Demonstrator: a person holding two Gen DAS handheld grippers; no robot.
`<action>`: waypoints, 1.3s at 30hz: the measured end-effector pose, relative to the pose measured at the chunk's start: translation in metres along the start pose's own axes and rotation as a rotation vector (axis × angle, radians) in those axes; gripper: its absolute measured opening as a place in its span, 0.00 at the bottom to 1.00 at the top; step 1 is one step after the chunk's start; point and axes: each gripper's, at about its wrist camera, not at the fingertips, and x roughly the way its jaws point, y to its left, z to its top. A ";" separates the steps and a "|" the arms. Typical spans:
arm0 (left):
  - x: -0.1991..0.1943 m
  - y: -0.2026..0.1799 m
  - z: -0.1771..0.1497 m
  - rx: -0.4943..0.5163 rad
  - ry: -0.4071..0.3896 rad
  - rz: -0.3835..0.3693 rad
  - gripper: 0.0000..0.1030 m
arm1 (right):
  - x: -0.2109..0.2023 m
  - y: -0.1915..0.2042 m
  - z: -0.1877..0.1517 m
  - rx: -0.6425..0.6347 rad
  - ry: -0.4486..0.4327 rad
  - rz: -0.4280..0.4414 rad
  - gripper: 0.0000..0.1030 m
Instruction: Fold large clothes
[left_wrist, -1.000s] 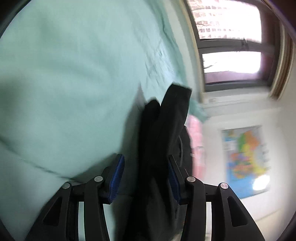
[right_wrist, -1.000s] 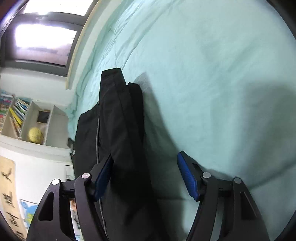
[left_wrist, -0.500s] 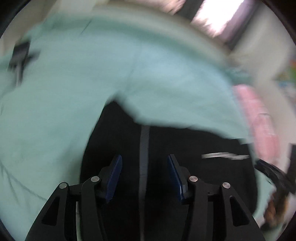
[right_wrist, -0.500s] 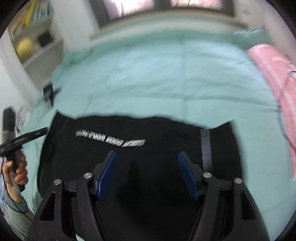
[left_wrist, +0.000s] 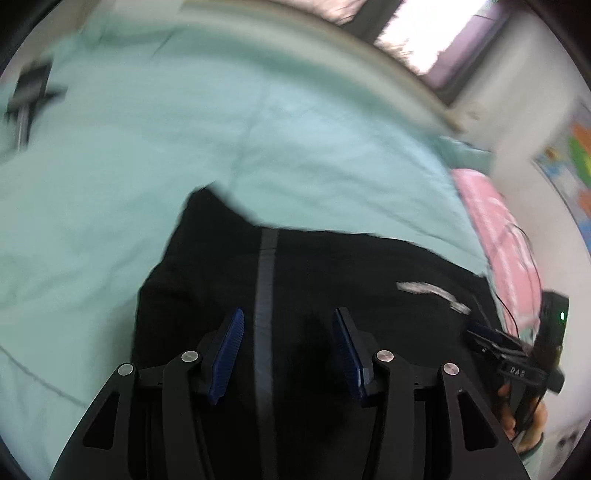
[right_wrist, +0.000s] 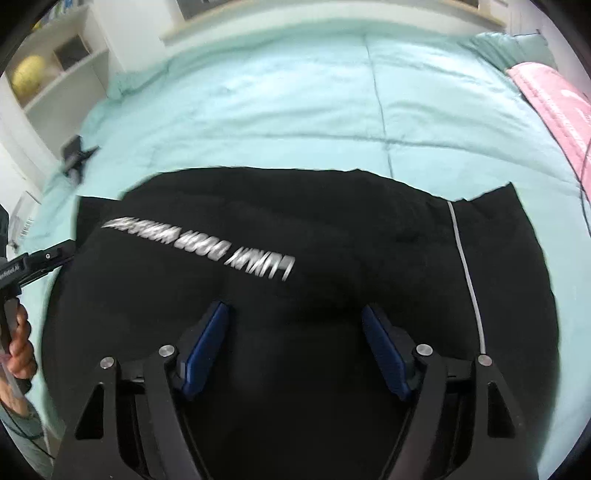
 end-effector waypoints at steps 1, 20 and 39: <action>-0.009 -0.016 -0.004 0.039 -0.023 0.001 0.50 | -0.016 0.004 -0.006 -0.001 -0.023 0.021 0.77; 0.044 -0.112 -0.083 0.268 0.011 0.068 0.53 | -0.014 0.026 -0.101 0.037 -0.137 -0.153 0.85; -0.133 -0.122 -0.096 0.304 -0.353 0.475 0.70 | -0.128 0.060 -0.103 0.155 -0.300 -0.183 0.85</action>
